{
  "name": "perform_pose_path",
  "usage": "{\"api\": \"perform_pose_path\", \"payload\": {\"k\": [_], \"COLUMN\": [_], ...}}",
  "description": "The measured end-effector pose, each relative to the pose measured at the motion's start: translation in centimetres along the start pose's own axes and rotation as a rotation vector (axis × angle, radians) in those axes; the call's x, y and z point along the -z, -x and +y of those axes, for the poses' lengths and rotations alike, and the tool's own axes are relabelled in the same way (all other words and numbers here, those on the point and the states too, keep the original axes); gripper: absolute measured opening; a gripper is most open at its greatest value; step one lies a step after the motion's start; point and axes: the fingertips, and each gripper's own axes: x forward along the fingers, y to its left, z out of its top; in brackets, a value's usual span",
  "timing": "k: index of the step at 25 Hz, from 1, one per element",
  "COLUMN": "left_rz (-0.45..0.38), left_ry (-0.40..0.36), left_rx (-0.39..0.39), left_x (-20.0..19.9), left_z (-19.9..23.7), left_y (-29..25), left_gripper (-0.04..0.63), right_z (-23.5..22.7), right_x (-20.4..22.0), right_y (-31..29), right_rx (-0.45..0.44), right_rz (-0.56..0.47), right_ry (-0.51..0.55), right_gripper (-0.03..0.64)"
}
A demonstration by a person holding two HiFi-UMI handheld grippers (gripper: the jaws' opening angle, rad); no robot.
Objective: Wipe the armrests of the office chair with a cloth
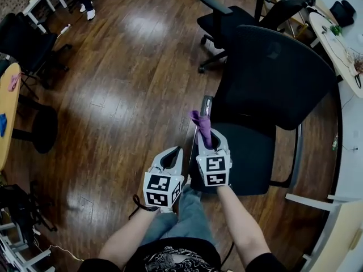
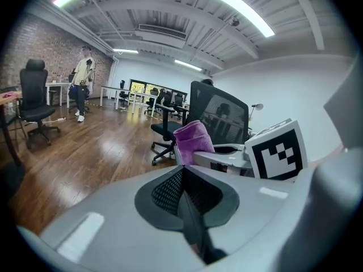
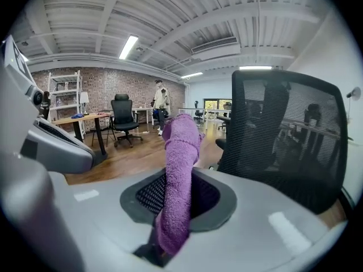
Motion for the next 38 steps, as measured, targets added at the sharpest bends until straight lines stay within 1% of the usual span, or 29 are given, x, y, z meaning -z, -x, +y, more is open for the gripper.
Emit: {"api": "perform_pose_path", "payload": {"k": [13, 20, 26, 31, 38], "left_rz": [-0.009, -0.015, -0.001, -0.005, -0.009], "left_ry": [-0.046, -0.044, -0.046, -0.045, -0.052], "left_rx": [0.049, 0.07, 0.091, 0.087, 0.077], "left_x": [4.8, 6.8, 8.7, 9.8, 13.0], "left_z": [-1.0, -1.0, -1.8, -2.3, -3.6], "left_y": [5.7, 7.2, 6.9, 5.6, 3.9], "left_gripper": [0.003, 0.004, 0.003, 0.005, 0.005], "right_z": [6.0, 8.4, 9.7, 10.8, 11.6], "right_x": [5.1, 8.0, 10.6, 13.1, 18.8], "right_y": [8.0, 11.3, 13.0, 13.0, 12.4], "right_rx": [0.063, 0.088, 0.099, 0.091, 0.055], "right_rz": [-0.007, -0.01, -0.013, -0.016, 0.002], "right_ry": [-0.044, -0.071, -0.094, -0.124, -0.149], "right_gripper": [0.072, 0.072, 0.072, 0.072, 0.072]}}
